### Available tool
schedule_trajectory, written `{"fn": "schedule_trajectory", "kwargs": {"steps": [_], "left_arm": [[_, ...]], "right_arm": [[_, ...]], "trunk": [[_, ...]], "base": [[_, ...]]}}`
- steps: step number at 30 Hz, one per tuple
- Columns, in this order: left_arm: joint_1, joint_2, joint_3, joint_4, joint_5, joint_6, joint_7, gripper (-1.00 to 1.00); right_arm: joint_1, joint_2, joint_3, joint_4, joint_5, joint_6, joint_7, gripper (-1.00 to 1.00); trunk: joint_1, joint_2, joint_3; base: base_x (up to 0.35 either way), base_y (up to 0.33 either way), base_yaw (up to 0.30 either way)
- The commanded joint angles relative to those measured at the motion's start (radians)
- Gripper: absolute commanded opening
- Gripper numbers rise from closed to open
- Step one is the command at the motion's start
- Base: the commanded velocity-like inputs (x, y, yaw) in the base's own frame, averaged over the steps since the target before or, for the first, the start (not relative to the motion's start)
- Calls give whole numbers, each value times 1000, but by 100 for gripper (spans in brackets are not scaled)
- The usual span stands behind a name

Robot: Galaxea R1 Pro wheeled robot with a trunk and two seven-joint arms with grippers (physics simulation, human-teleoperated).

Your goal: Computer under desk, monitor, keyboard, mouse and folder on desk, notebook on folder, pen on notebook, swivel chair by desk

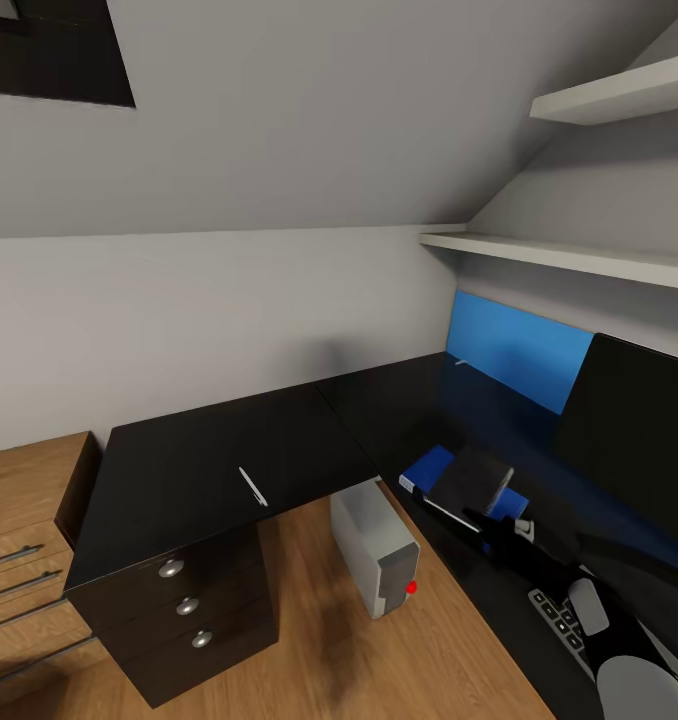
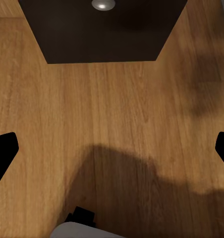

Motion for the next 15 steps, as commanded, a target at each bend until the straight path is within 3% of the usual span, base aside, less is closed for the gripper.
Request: {"fn": "schedule_trajectory", "kwargs": {"steps": [1,12,15], "left_arm": [[0,0,0,-2,4,-1,1,100],[0,0,2,-2,5,-1,1,100],[0,0,4,-1,5,-1,1,100]], "right_arm": [[-1,0,-3,0,-1,6,-1,-100],[-1,1,-5,0,-2,6,-48,-100],[-1,2,-5,0,-3,6,-68,-100]], "trunk": [[0,-1,-1],[0,-1,-1],[0,-1,-1]], "base": [[0,0,0],[2,0,0],[137,0,0]]}}
